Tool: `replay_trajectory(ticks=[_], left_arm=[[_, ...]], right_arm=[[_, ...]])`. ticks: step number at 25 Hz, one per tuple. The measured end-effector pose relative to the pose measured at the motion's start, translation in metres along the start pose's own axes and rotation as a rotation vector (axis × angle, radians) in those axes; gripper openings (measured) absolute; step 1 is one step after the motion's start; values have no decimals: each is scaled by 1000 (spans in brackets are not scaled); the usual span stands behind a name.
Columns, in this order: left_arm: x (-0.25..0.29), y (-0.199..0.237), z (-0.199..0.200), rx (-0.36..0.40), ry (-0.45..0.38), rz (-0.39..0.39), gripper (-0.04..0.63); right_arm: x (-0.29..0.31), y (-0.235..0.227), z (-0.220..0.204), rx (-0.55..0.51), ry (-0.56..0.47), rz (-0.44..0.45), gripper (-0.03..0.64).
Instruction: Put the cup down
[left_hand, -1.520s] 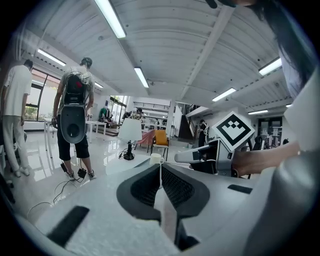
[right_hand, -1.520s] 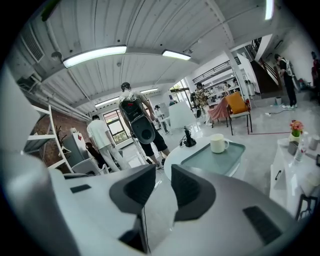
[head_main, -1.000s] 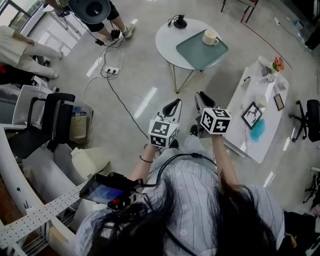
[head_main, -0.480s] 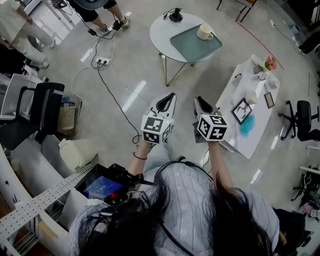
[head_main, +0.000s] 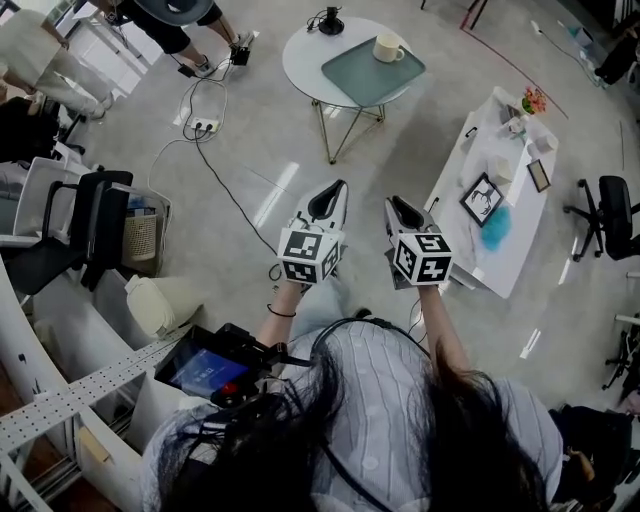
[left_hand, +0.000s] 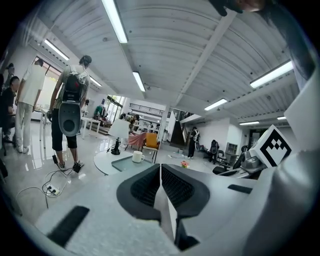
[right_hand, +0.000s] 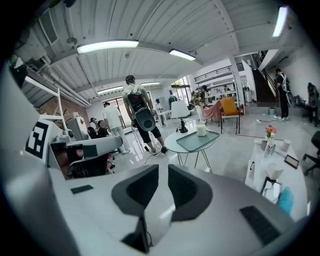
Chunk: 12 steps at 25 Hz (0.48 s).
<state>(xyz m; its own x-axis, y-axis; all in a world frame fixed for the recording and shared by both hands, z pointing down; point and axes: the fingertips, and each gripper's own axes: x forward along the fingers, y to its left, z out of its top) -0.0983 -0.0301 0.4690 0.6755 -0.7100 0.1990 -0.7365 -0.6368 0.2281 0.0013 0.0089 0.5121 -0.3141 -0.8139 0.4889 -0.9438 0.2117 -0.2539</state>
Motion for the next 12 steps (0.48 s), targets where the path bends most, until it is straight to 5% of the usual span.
replay_trajectory(ticks=[12], left_arm=[[-44, -76, -19, 19, -11, 46, 18]], right_arm=[[-83, -13, -34, 8, -49, 37, 74]])
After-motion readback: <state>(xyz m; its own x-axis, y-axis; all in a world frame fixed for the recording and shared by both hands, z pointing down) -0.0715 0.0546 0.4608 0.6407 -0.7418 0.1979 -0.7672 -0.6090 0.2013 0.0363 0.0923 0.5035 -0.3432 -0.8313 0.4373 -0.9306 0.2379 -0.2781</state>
